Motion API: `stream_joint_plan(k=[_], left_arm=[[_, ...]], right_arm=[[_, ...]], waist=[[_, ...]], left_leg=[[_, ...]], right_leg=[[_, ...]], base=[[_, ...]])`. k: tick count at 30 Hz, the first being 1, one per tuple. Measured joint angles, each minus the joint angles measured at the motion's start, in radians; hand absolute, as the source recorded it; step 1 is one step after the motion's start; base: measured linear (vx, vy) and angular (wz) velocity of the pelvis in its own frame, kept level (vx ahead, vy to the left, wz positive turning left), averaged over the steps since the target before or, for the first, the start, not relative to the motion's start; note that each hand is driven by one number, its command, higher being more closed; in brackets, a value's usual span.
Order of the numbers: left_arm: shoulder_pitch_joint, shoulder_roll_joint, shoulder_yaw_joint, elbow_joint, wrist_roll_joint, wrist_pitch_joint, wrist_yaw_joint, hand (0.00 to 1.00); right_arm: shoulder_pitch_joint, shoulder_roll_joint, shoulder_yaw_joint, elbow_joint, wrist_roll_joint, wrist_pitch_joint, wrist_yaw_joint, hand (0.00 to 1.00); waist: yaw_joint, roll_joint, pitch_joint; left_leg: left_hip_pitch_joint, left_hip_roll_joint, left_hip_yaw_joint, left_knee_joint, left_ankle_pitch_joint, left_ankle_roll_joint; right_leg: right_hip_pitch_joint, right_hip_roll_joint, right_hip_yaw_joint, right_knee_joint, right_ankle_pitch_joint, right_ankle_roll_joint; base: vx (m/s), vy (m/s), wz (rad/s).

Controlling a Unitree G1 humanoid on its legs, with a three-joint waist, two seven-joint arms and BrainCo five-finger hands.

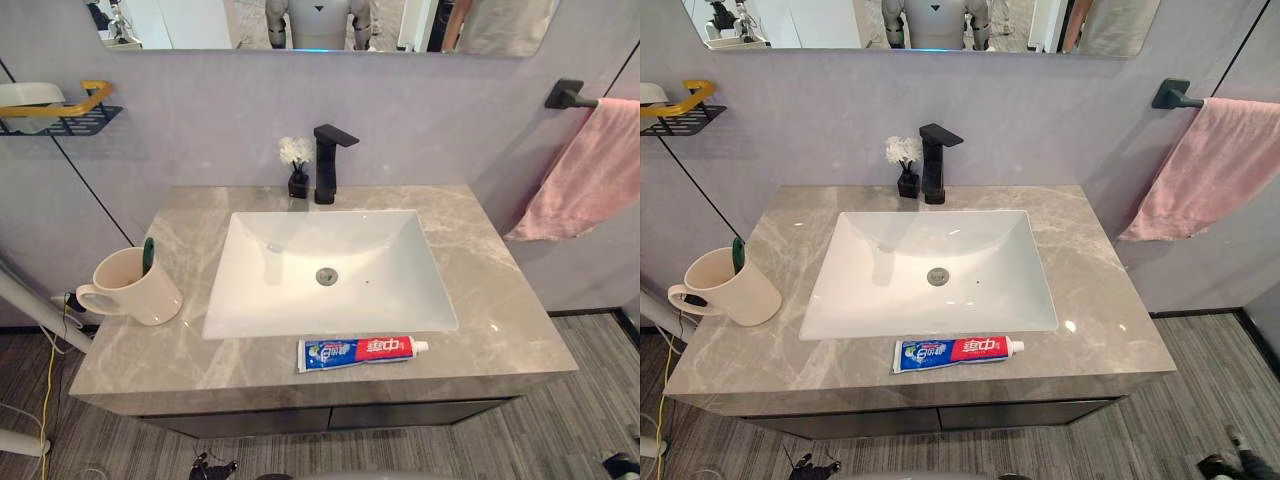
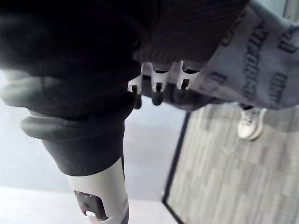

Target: Organize washtable

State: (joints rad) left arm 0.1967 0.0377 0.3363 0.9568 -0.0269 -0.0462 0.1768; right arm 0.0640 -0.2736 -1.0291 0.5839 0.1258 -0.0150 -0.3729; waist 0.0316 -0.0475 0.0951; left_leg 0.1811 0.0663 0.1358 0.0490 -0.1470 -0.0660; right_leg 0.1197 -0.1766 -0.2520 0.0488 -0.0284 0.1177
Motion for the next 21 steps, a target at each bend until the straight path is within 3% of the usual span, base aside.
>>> stream_joint_plan(k=[5,8,12,14,21], left_arm=[[0.002,0.018,-0.071,0.004,0.001,0.000,0.000,0.00],[0.004,0.028,-0.104,0.004,0.002,-0.001,-0.001,0.00],[0.016,0.041,-0.140,0.004,0.002,-0.003,-0.004,0.00],[0.025,0.045,-0.148,0.005,0.003,-0.006,-0.025,0.00],[0.025,0.056,-0.171,0.015,0.003,-0.021,-0.070,0.00]], right_arm=[[-0.043,-0.024,0.058,-0.202,-0.070,0.004,-0.045,0.00],[-0.084,-0.090,0.152,-0.293,-0.102,0.000,-0.055,0.00],[-0.138,-0.185,0.327,-0.403,-0.090,-0.048,-0.007,0.00],[-0.161,-0.222,0.428,-0.468,-0.041,-0.091,0.069,0.00],[-0.252,-0.336,0.771,-0.716,0.054,-0.166,0.307,0.00]], waist=[[-0.019,0.002,-0.002],[-0.019,0.002,-0.002],[-0.020,0.004,0.000],[-0.019,0.003,0.000],[-0.014,-0.008,0.016]], left_leg=[[0.008,-0.007,-0.015,0.002,0.001,0.002],[0.009,-0.008,-0.022,0.003,0.003,0.002],[0.014,-0.008,-0.032,0.002,0.003,0.002],[0.011,-0.008,-0.044,0.001,0.003,0.002],[0.006,-0.010,-0.081,0.003,0.008,0.003]], right_leg=[[0.018,-0.004,-0.012,-0.003,0.000,0.000],[0.020,-0.003,-0.013,-0.002,0.000,0.000],[0.031,-0.003,-0.021,-0.005,0.000,0.000],[0.034,-0.002,-0.026,-0.011,0.002,0.002],[0.063,-0.002,-0.067,-0.030,0.002,0.003]], base=[[-0.01,0.002,0.07],[-0.03,-0.010,0.01],[-0.04,-0.018,0.05],[-0.02,-0.017,0.06],[0.02,-0.010,0.18]])
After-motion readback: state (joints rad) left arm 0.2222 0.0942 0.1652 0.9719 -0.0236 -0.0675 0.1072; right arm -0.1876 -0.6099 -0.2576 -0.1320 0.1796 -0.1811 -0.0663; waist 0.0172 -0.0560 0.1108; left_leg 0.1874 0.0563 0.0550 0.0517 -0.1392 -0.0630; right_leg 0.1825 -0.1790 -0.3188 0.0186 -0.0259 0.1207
